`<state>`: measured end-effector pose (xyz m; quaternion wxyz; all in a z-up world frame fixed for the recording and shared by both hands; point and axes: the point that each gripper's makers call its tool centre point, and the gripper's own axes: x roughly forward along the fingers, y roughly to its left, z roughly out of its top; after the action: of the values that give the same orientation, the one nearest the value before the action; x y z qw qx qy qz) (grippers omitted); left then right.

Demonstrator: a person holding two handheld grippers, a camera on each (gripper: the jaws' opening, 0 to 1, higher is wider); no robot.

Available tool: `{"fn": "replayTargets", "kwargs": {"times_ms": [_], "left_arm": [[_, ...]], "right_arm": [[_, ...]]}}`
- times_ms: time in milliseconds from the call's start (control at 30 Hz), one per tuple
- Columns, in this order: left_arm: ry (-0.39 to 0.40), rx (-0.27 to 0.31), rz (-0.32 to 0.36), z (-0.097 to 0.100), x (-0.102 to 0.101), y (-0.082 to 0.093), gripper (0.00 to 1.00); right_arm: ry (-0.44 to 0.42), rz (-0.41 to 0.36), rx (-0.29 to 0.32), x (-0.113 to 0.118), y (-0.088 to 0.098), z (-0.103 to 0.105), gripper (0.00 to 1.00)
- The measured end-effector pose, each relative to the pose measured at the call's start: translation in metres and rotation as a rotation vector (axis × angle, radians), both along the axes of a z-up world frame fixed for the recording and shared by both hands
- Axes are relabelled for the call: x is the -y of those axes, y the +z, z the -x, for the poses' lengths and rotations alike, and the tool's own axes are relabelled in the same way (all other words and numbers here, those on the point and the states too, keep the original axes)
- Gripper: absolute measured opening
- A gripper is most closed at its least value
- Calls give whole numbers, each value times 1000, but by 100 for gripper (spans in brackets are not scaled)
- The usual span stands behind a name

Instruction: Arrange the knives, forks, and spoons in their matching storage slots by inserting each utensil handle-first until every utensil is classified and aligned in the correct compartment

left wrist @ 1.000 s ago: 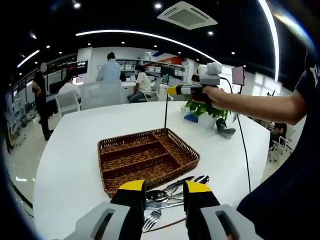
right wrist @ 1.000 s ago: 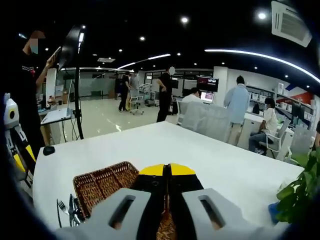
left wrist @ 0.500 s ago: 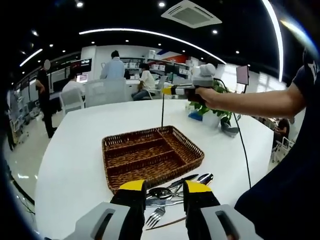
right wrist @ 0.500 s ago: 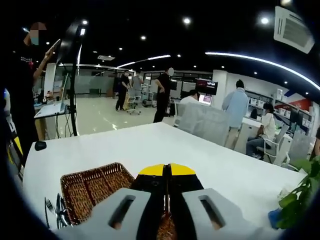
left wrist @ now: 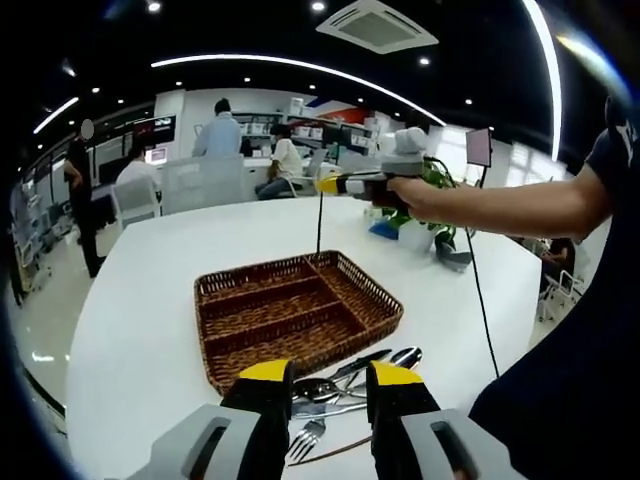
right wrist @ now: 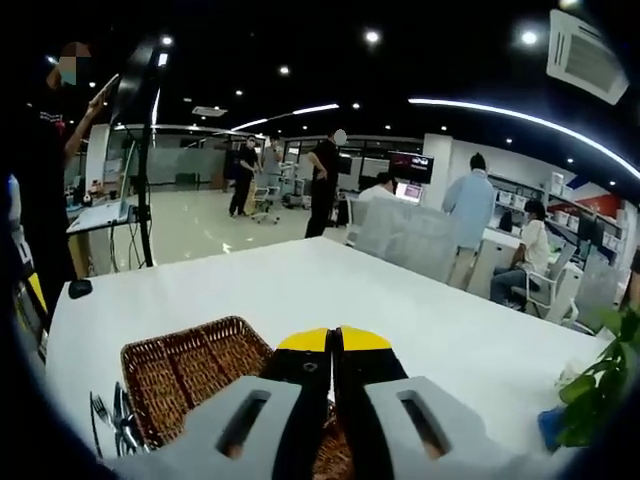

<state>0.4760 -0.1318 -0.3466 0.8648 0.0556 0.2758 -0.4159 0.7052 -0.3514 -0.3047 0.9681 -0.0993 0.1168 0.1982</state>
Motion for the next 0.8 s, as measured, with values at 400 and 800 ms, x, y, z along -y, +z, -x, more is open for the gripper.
{"fn": "replayTargets", "kwargs": {"times_ms": [400,800], "left_arm": [[-66,-4,-9,14,10,-4,30],[-124,-9,-16,32,21,-5,30]], "right_arm": [[-65,-49,-16,5,-17,66,0],[-235,-83,-116,4,-84,146,2]]}}
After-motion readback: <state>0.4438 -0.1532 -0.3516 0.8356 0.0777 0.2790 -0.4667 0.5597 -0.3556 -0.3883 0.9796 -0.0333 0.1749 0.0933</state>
